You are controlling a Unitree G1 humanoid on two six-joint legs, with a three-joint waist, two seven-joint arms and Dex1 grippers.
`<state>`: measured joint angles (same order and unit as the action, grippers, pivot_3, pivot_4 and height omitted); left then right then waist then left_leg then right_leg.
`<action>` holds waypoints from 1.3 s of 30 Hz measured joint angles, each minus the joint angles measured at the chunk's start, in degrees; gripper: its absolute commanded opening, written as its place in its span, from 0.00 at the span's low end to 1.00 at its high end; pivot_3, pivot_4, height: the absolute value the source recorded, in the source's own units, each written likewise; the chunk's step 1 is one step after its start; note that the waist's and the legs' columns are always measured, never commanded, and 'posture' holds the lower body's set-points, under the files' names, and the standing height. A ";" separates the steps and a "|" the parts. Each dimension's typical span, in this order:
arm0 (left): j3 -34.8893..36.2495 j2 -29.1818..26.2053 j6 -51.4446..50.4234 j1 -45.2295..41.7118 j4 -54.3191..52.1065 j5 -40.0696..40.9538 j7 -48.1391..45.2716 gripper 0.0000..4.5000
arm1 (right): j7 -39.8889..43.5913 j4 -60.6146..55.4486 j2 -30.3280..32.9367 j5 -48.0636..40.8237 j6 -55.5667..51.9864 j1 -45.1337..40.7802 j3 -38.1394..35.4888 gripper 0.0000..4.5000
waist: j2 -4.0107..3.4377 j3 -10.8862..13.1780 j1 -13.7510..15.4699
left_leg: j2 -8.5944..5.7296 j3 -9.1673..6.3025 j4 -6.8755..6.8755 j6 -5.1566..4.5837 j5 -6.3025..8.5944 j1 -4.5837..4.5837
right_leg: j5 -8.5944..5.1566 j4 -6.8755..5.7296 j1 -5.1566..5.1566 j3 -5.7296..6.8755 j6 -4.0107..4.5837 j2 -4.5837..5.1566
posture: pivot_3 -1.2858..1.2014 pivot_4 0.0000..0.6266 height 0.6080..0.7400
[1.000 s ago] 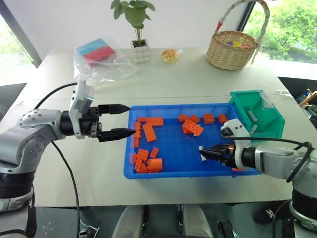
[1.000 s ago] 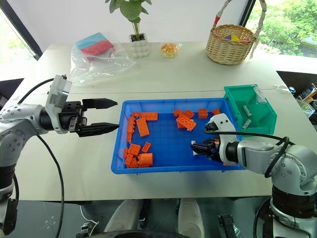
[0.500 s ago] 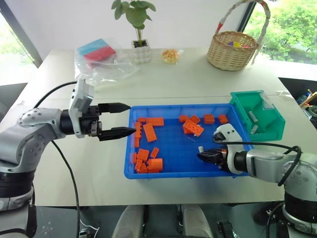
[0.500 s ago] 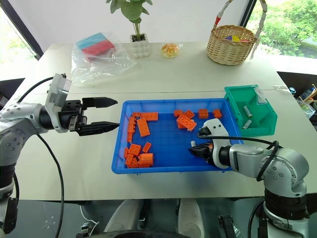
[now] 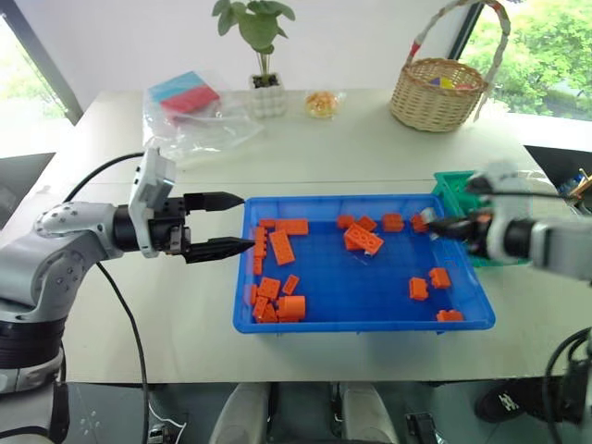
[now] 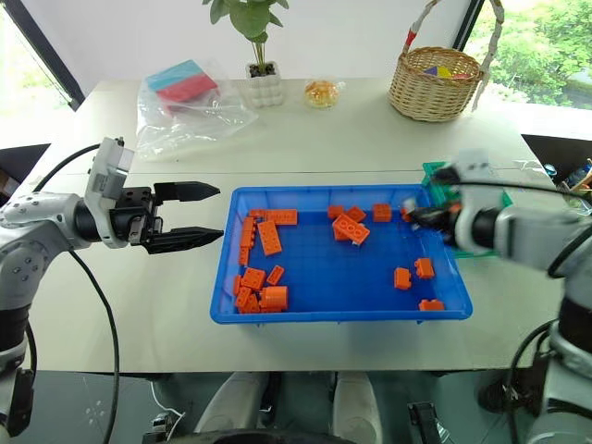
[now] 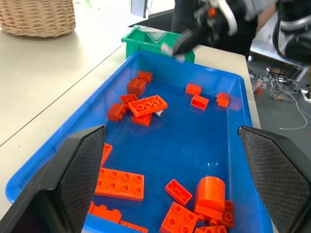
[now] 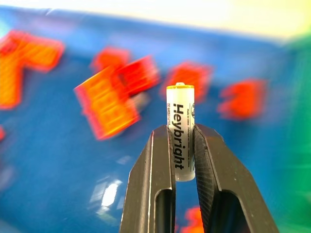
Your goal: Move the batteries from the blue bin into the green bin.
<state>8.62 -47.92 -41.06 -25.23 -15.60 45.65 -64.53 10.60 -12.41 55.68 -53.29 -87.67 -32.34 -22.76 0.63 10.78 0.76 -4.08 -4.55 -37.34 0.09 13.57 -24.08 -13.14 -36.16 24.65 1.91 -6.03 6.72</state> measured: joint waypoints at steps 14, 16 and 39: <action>-1.61 2.21 0.77 -2.82 2.14 -1.30 -0.25 1.00 | 6.52 17.20 -3.60 12.54 11.54 -1.56 2.21 0.75 | -0.05 0.03 -1.36 | 0.00 0.08 -0.02 -0.04 0.01 0.00 | 0.03 -0.02 0.01 -0.05 -0.05 0.03 | 0.52 0.24 0.71; -1.60 2.20 0.77 -2.81 2.13 -1.30 -0.28 1.00 | 9.22 14.12 -3.09 13.56 15.08 -1.19 4.00 0.75 | -0.07 0.04 -1.44 | -0.01 0.08 -0.02 -0.04 0.01 0.00 | 0.04 -0.03 0.02 -0.05 -0.06 0.02 | 0.52 0.24 0.71; -1.30 1.94 0.42 -2.62 1.83 -1.24 0.10 1.00 | 28.36 5.29 -13.04 23.26 33.24 2.12 29.50 0.98 | -0.04 0.04 -1.45 | -0.02 -0.01 -0.04 -0.02 0.01 0.06 | 0.05 -0.06 0.00 -0.05 -0.08 0.01 | 0.52 0.24 0.71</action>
<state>7.32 -45.98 -40.64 -27.85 -13.78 44.41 -64.44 38.96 -7.12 42.64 -30.03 -54.43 -30.22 6.74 0.59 10.82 -0.69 -4.10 -4.56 -37.38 0.07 13.58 -24.01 -13.09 -36.22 24.65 1.86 -6.11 6.74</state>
